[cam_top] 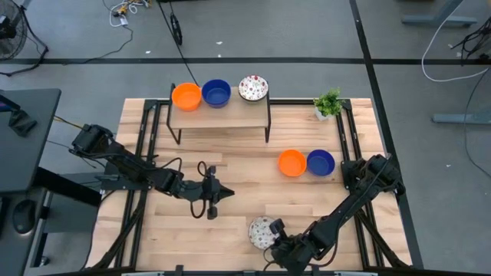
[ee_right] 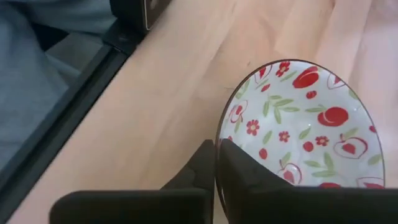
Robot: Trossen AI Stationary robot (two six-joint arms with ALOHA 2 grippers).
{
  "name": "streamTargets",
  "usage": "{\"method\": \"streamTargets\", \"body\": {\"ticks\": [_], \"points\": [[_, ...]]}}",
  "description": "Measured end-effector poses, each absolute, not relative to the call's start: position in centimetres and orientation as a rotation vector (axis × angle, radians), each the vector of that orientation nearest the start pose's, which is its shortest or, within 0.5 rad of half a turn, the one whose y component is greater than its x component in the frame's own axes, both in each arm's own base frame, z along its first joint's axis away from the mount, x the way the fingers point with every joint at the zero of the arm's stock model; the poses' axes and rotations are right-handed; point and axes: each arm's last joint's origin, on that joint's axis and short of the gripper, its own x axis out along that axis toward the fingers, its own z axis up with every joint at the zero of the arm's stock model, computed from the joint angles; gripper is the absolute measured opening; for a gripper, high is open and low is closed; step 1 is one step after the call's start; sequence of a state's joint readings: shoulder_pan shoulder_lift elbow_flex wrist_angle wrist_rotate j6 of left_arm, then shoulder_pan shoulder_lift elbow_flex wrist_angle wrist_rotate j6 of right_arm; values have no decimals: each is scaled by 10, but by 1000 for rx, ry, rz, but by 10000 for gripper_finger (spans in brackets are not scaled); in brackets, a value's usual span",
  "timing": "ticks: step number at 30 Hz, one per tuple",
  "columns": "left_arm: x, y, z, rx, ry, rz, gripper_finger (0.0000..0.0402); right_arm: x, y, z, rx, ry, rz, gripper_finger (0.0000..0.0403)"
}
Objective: Pick & Place Mini bowls
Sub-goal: Stack the white bowl on top of the other white bowls on the shelf
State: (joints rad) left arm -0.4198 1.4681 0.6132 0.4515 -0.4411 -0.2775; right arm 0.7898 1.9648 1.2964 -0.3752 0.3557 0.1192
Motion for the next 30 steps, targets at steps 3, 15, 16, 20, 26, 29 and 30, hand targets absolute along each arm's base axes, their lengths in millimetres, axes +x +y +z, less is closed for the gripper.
{"method": "streamTargets", "body": {"ticks": [3, 15, 16, 20, 26, 29, 30], "points": [[266, -105, 184, -106, 360, 72, 25, 289, 273, 163, -502, 876, 304, 11], [266, -105, 183, -73, 365, 66, 25, 319, 177, 264, -670, 655, 16, 2], [266, -105, 183, -70, 365, 66, 25, 321, 164, 274, -676, 644, -8, 1], [265, -105, 183, -52, 369, 63, 25, 328, 107, 302, -705, 633, -107, 1], [266, -104, 183, 2, 370, 58, 25, 333, 26, 321, -725, 659, -191, 1], [267, -101, 183, 6, 369, 72, 25, 335, -8, 324, -750, 675, -230, 0], [267, -100, 183, 12, 369, 76, 25, 335, -19, 325, -754, 673, -245, 0]]}}
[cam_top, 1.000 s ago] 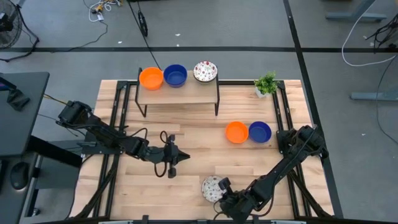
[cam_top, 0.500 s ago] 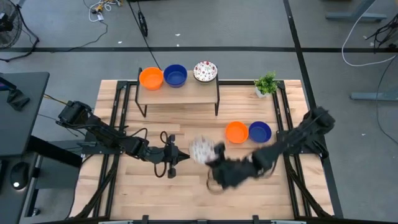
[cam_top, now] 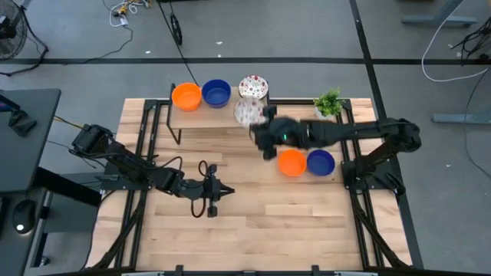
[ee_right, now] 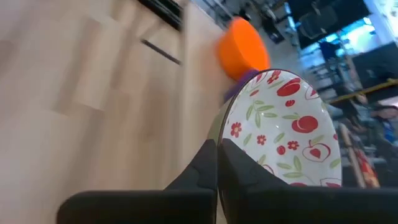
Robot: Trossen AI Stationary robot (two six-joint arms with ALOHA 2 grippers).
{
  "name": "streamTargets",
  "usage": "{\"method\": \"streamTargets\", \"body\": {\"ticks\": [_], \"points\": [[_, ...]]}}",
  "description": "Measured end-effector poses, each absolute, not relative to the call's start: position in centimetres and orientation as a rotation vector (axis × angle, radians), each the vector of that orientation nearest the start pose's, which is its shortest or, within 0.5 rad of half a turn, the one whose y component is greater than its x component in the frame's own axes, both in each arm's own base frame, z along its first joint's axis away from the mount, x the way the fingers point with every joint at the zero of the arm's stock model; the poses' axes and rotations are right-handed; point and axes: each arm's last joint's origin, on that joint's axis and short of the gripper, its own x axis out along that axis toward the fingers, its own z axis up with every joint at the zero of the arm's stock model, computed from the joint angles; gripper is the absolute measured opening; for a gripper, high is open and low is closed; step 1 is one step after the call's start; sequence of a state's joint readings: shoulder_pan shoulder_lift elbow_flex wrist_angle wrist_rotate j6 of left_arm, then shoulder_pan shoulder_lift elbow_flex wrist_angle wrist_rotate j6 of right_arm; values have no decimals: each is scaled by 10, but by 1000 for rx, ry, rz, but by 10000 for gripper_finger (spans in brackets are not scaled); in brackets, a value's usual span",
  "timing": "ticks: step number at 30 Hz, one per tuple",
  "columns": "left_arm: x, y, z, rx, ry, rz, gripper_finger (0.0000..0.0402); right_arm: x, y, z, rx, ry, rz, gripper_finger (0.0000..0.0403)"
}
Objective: Pick & Place Mini bowls
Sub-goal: Stack the white bowl on top of the other white bowls on the shelf
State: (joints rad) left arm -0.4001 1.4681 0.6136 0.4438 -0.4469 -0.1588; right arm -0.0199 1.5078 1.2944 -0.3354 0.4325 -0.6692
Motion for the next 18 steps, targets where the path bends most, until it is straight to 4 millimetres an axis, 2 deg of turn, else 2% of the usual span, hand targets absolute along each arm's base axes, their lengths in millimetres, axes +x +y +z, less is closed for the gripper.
{"method": "streamTargets", "body": {"ticks": [5, 11, 18], "points": [[270, -92, 183, 24, 370, 100, 25, 333, -61, 337, -740, 652, -292, 0], [272, -87, 183, 15, 372, 108, 25, 330, -97, 350, -694, 641, -306, 0], [272, -87, 183, -2, 376, 94, 25, 344, -137, 361, -634, 737, -340, 0]]}}
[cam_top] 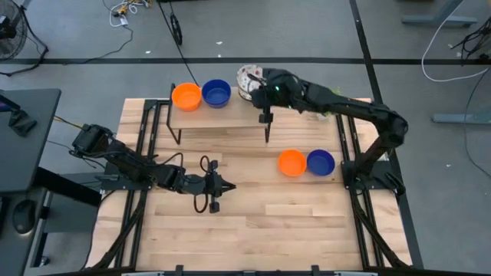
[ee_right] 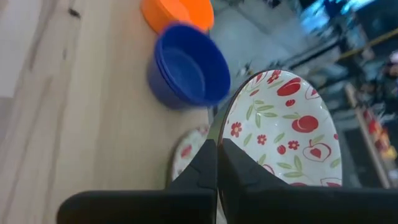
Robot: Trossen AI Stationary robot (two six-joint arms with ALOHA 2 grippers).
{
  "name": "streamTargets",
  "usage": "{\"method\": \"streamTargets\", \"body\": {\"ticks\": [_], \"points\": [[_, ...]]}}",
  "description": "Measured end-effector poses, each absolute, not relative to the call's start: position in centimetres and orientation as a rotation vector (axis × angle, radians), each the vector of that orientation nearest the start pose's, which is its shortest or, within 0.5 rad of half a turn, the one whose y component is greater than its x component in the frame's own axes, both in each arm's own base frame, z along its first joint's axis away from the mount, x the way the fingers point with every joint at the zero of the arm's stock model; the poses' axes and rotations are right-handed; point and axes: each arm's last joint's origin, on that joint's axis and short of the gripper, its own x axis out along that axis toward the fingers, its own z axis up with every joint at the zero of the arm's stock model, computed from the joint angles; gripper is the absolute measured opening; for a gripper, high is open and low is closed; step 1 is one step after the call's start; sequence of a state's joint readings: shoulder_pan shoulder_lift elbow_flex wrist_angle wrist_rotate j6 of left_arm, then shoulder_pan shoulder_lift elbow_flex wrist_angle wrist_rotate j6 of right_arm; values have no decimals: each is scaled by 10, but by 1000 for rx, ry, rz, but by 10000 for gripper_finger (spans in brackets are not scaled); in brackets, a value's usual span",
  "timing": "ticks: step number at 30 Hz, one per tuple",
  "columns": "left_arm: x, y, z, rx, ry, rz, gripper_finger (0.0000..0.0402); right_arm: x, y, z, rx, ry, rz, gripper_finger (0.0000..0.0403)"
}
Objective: Pick & Place Mini bowls
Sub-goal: Stack the white bowl on top of the other white bowls on the shelf
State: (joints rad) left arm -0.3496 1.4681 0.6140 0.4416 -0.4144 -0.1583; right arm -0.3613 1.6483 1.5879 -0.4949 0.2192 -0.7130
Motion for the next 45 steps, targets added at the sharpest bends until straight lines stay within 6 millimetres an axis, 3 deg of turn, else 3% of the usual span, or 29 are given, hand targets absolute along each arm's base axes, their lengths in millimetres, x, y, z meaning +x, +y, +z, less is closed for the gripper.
{"method": "streamTargets", "body": {"ticks": [5, 19, 45], "points": [[272, -87, 183, -9, 380, 96, 25, 351, -157, 362, -545, 840, -322, 0], [272, -88, 183, -17, 383, 80, 25, 363, -172, 338, -484, 933, -303, 1], [272, -88, 182, -20, 385, 69, 25, 364, -181, 326, -423, 960, -281, 15]]}}
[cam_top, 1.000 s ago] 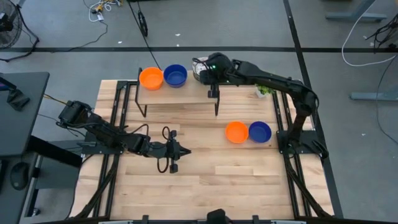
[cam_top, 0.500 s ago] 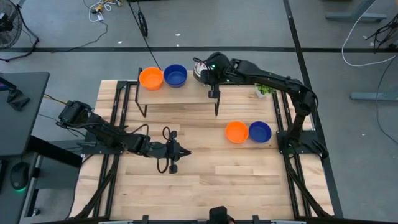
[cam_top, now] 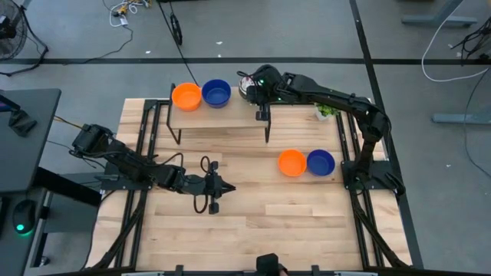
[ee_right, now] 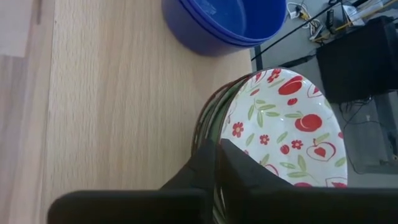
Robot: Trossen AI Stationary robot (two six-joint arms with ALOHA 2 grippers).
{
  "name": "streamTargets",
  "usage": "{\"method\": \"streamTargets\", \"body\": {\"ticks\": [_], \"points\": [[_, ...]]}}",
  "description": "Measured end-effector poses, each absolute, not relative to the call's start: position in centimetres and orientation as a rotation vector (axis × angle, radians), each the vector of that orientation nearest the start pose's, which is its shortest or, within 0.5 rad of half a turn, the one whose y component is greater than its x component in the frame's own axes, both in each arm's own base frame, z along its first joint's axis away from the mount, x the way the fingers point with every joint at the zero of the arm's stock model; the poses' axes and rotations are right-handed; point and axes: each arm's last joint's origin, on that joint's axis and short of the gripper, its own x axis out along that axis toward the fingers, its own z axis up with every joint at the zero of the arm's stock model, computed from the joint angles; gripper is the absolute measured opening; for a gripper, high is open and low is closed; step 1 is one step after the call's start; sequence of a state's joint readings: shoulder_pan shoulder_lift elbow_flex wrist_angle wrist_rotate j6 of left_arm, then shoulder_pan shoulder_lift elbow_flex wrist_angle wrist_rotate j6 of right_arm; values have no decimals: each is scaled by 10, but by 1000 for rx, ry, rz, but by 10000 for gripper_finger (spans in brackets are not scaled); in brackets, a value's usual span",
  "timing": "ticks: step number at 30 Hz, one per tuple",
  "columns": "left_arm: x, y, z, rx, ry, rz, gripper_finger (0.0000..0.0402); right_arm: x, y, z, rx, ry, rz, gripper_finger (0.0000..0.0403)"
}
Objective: Pick & Place Mini bowls
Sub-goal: Stack the white bowl on top of the other white bowls on the shelf, then stack the orange bowl on top of the other orange bowls on the shelf
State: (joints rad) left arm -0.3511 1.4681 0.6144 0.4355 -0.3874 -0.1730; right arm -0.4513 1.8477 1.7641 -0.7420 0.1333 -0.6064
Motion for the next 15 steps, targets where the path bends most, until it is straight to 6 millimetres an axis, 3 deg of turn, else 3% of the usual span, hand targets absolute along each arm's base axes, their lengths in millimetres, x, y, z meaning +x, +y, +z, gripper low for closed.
{"method": "streamTargets", "body": {"ticks": [15], "points": [[272, -88, 182, -19, 388, 69, 25, 370, -182, 331, -402, 872, -281, 94]]}}
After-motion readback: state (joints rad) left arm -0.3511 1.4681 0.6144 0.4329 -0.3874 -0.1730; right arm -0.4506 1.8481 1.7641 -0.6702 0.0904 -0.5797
